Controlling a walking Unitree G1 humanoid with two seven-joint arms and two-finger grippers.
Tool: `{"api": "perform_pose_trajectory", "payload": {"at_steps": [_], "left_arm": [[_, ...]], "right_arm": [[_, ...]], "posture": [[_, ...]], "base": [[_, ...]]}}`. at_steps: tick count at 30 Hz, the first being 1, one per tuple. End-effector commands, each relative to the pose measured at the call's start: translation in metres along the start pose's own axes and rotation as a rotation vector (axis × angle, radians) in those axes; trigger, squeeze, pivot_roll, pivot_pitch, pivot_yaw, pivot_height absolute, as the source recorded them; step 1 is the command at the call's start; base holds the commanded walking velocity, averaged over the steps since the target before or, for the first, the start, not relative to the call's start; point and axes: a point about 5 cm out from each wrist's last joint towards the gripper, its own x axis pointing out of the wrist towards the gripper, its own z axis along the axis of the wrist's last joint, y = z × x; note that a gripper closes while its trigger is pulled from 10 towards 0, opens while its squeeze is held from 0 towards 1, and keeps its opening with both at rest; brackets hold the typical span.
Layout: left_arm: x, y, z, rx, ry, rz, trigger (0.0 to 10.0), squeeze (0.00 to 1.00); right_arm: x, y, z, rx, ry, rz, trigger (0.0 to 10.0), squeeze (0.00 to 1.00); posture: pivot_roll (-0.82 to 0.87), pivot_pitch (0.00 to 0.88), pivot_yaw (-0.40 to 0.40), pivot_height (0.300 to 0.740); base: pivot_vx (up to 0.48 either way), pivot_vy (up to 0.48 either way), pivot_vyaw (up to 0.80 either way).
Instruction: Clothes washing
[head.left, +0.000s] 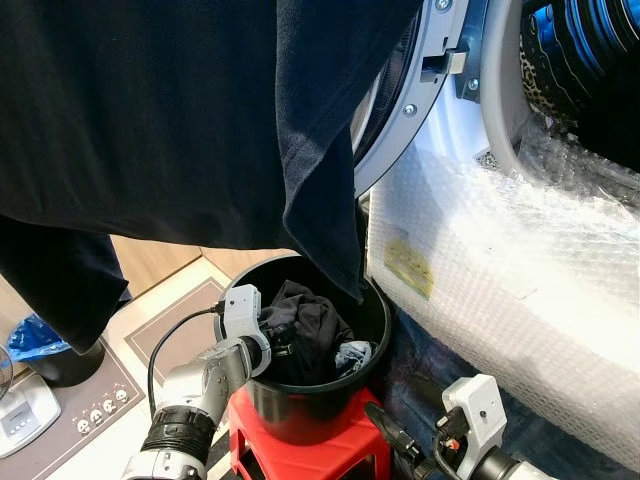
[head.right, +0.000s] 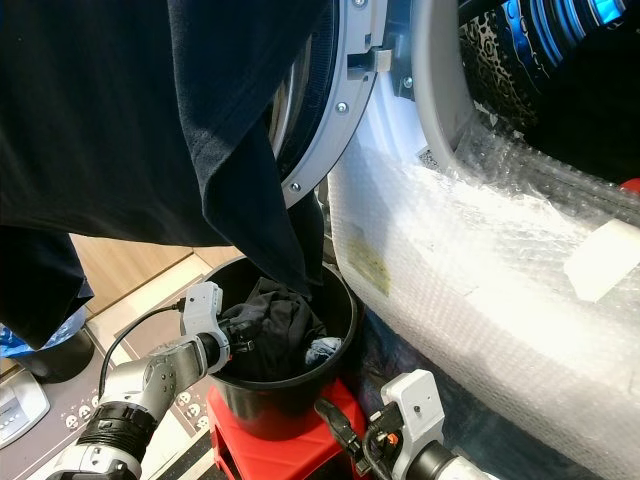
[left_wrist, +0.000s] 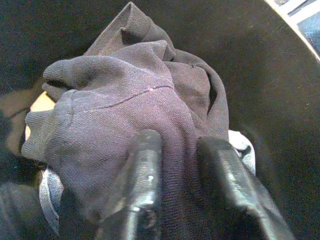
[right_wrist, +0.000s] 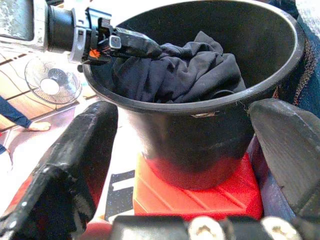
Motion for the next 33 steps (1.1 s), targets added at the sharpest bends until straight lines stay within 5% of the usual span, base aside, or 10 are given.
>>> {"api": "perform_pose_trajectory", "payload": {"at_steps": [1, 9, 15, 25, 26, 27, 28, 29, 30, 33], "left_arm": [[-0.004, 0.006, 0.001, -0.002, -0.007, 0.008, 0.0, 0.00], [-0.009, 0.005, 0.013, -0.033, -0.104, -0.030, 0.0, 0.00], [-0.015, -0.003, 0.025, 0.032, -0.213, -0.073, 0.0, 0.00], [-0.016, -0.006, 0.023, 0.064, -0.217, -0.089, 0.0, 0.00], [-0.015, -0.006, 0.022, 0.081, -0.210, -0.073, 4.3, 0.00], [-0.015, -0.005, 0.022, 0.101, -0.209, -0.056, 10.0, 0.00], [-0.015, -0.005, 0.022, 0.101, -0.209, -0.056, 10.0, 0.00], [-0.016, -0.004, 0.023, 0.098, -0.215, -0.043, 10.0, 0.09], [-0.016, 0.000, 0.024, 0.072, -0.228, -0.013, 10.0, 1.00], [-0.016, 0.003, 0.027, 0.056, -0.242, 0.018, 10.0, 1.00]], "right_arm": [[0.001, 0.001, -0.002, 0.000, 0.008, 0.009, 10.0, 0.00], [0.002, 0.001, -0.002, 0.004, 0.006, 0.004, 10.0, 0.00], [0.002, 0.000, -0.002, 0.005, 0.007, 0.000, 10.0, 0.00], [0.002, -0.001, -0.001, 0.002, 0.007, 0.001, 10.0, 0.00], [0.002, -0.001, -0.001, 0.002, 0.008, 0.001, 10.0, 0.00], [0.002, -0.001, -0.001, 0.002, 0.008, 0.001, 10.0, 0.00], [0.002, -0.001, -0.001, 0.002, 0.008, 0.001, 10.0, 0.00], [0.002, -0.001, -0.001, 0.003, 0.008, 0.000, 10.0, 0.00], [0.001, -0.001, -0.002, 0.003, 0.009, -0.003, 10.0, 0.00], [0.001, -0.001, -0.002, 0.004, 0.010, -0.004, 10.0, 0.00]], "posture": [[-0.17, 0.094, 0.070, 0.740], [-0.17, 0.096, 0.074, 0.740], [-0.17, 0.094, 0.075, 0.740], [-0.17, 0.097, 0.072, 0.740], [-0.17, 0.101, 0.073, 0.740], [-0.17, 0.102, 0.073, 0.740], [-0.17, 0.102, 0.073, 0.740], [-0.17, 0.102, 0.073, 0.740], [-0.17, 0.106, 0.073, 0.740], [-0.16, 0.107, 0.072, 0.740]], "base": [[0.000, 0.000, 0.00], [0.000, 0.000, 0.00], [0.000, 0.000, 0.00], [0.000, 0.000, 0.00], [0.000, 0.000, 0.00], [0.000, 0.000, 0.00], [0.000, 0.000, 0.00], [0.000, 0.000, 0.00], [0.000, 0.000, 0.00], [0.000, 0.000, 0.00]]}}
